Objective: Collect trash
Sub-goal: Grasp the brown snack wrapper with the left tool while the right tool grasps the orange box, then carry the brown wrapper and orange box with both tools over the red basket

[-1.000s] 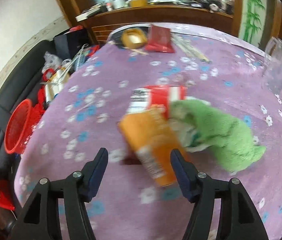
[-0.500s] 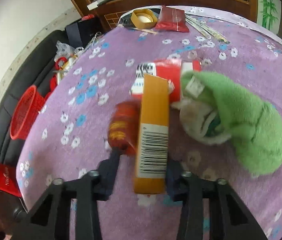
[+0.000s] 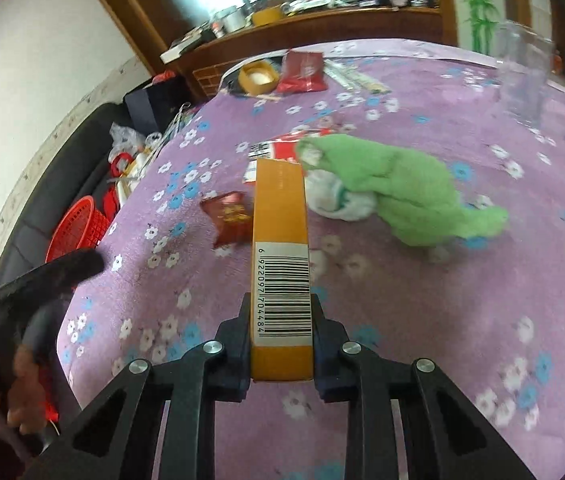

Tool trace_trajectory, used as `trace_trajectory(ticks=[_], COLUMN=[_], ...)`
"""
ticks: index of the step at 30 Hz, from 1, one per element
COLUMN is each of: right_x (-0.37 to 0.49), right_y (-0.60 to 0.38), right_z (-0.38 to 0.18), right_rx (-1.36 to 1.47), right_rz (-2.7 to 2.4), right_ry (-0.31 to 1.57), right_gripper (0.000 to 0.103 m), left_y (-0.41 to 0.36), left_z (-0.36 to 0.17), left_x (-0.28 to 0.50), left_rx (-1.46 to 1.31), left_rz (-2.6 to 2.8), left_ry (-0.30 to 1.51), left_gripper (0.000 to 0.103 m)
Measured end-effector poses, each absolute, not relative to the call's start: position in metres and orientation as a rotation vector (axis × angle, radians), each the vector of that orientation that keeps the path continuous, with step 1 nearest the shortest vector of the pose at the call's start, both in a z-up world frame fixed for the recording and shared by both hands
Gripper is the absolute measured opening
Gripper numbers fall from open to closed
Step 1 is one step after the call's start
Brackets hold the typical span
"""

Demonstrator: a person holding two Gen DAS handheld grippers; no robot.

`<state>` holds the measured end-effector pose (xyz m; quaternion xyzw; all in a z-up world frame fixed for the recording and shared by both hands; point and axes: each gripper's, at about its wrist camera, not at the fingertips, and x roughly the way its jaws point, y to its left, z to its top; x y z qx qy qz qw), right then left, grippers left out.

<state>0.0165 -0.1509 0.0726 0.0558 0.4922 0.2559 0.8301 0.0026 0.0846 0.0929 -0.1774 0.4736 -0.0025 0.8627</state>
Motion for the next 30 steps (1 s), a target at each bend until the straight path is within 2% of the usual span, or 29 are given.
trace_trajectory(ticks=[4, 6, 10, 18, 30], right_x=[0.003, -0.003, -0.016, -0.030, -0.031], right_y=[-0.174, -0.183, -0.203, -0.224, -0.184], right_z=[0.078, 0.080, 0.085, 0.093, 0.094], right_rx=[0.138, 0.140, 0.166, 0.185, 0.128], right_rz=[0.516, 0.507, 0.486, 0.464, 0.507], right_ry=[1.035, 1.029, 1.014, 0.998, 1.004], right_gripper=[0.026, 0.026, 0.025, 0.025, 0.026], left_y=[0.076, 0.072, 0.062, 0.050, 0.062], left_z=[0.072, 0.062, 0.046, 0.024, 0.068], left_x=[0.040, 0.057, 0.085, 0.098, -0.001], left_rx=[-0.448, -0.462, -0.423, -0.366, -0.146], left_rz=[0.017, 0.027, 0.066, 0.054, 0.044], left_ry=[1.036, 1.060, 1.106, 1.132, 0.928], left_gripper=[0.072, 0.063, 0.063, 0.030, 0.029])
